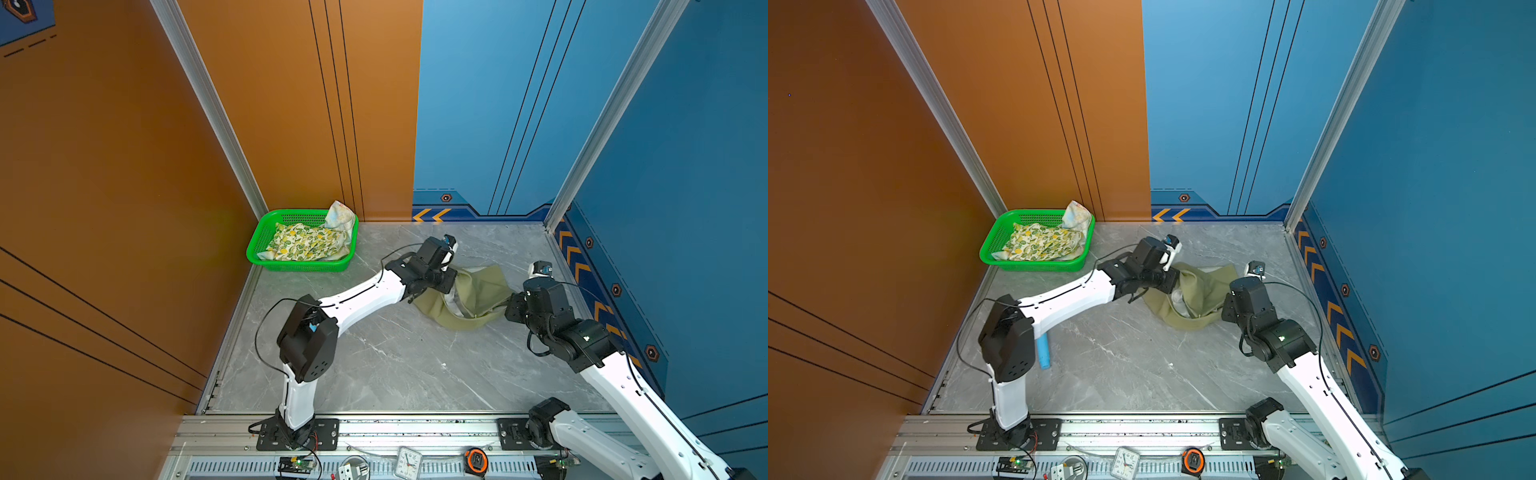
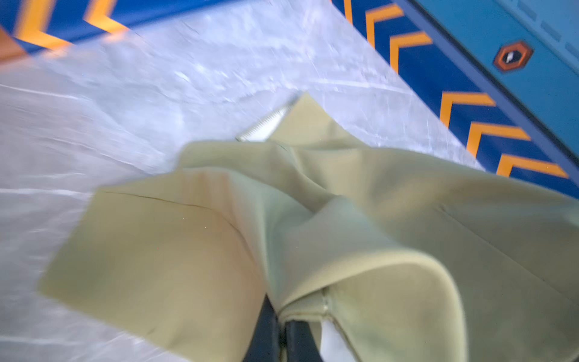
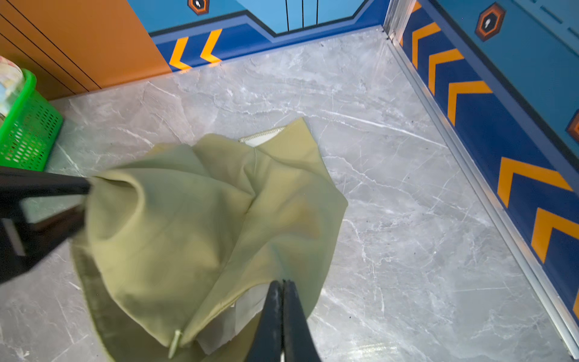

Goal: Fold and stack skirts
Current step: Flatten out the skirt at the center of the table.

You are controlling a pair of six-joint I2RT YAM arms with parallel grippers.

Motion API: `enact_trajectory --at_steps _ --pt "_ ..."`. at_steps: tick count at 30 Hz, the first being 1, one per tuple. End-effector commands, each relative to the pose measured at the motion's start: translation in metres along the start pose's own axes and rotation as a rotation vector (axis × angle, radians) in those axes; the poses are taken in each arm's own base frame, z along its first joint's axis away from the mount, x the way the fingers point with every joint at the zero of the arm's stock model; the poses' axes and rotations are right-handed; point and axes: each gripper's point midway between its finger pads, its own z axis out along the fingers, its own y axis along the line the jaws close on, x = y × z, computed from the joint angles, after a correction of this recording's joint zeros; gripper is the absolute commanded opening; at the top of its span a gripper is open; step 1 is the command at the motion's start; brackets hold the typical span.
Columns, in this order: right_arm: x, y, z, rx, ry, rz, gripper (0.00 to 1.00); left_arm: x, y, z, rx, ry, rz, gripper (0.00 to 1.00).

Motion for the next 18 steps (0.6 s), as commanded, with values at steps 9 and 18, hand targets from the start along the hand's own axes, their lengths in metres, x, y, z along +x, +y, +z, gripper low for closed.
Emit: enact_trajectory --at_steps 9,18 --pt "-0.115 0.003 -0.056 -0.01 -0.213 0.034 0.0 -0.098 0.092 -0.151 -0.235 -0.273 -0.135 0.0" --pt "-0.209 0.034 -0.025 -0.101 -0.306 0.096 0.0 -0.165 0.119 -0.131 -0.215 -0.312 -0.197 0.0"
